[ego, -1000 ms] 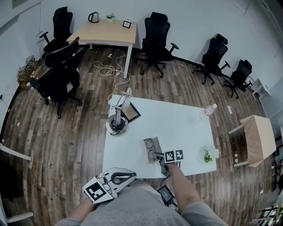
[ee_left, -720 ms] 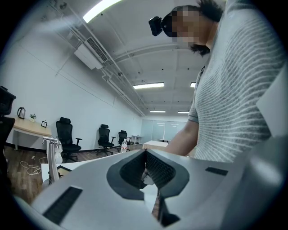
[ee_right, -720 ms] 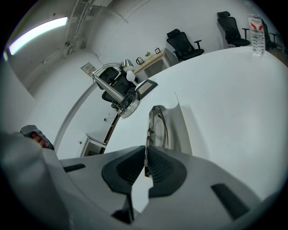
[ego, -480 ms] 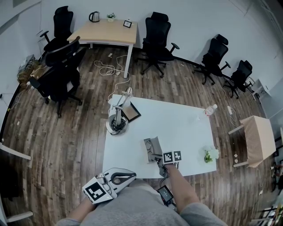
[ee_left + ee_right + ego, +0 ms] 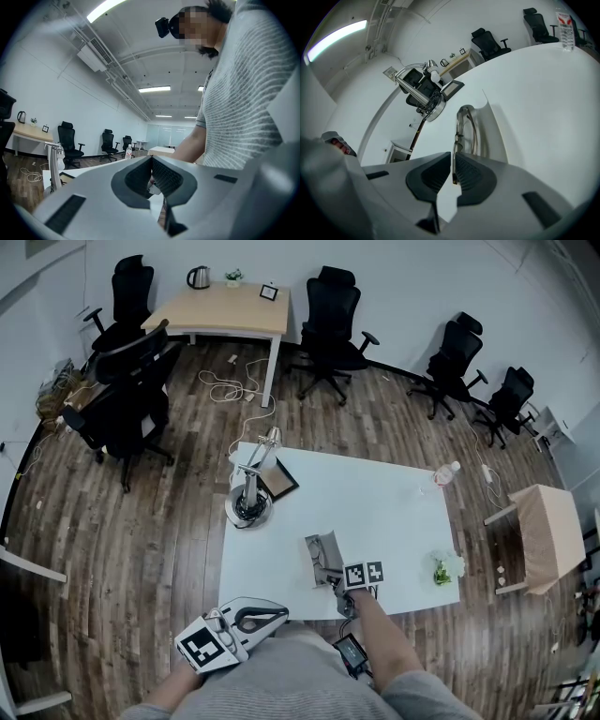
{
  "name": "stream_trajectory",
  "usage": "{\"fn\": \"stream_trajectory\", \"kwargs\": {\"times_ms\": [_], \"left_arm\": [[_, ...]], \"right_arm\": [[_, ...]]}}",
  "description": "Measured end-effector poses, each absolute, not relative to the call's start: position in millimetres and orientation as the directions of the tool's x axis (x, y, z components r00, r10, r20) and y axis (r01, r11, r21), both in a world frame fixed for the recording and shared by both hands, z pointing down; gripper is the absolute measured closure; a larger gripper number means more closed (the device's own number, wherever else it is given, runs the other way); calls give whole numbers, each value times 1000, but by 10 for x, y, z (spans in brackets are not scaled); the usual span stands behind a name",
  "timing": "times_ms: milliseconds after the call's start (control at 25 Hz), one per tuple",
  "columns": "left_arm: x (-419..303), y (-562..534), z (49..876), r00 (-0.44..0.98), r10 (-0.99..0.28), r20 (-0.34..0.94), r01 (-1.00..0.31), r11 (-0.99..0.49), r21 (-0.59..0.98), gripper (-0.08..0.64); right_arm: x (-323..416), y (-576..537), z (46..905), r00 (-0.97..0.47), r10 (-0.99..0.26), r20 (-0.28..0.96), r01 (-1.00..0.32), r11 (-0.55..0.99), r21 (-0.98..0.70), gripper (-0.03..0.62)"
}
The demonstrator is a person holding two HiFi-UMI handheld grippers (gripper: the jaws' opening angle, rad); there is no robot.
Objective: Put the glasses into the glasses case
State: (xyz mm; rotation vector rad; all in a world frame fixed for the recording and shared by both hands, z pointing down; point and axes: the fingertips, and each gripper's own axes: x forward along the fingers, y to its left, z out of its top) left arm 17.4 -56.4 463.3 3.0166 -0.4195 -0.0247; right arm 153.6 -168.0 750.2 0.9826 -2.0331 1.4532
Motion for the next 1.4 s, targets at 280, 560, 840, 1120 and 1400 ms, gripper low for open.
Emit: {"fn": "stream_trajectory", "kwargs": {"times_ms": [280, 560, 840, 1120, 1400], "left_arm": [[210, -545, 4643, 965, -263, -5, -262, -961, 93, 549], [215, -540, 4655, 969, -249, 0, -248, -964, 93, 549], [235, -544, 4657, 971, -238, 1, -237, -967, 95, 549], [237, -527, 4661, 972, -234, -1, -233, -968, 95, 549], [231, -536, 4668, 972, -234, -2, -232, -968, 97, 549]], "right_arm": [[1547, -1675, 7499, -614, -283, 737, -789, 223, -572, 534], [1607, -1692, 7486, -513, -314, 799, -852, 300, -430, 514], [1595, -1611, 7568, -360, -299, 884, -894, 381, -235, 495], [1623, -1685, 7495, -277, -370, 887, -913, 388, -123, 482], [1639, -1745, 7384, -275, -444, 853, -919, 381, -99, 482]]}}
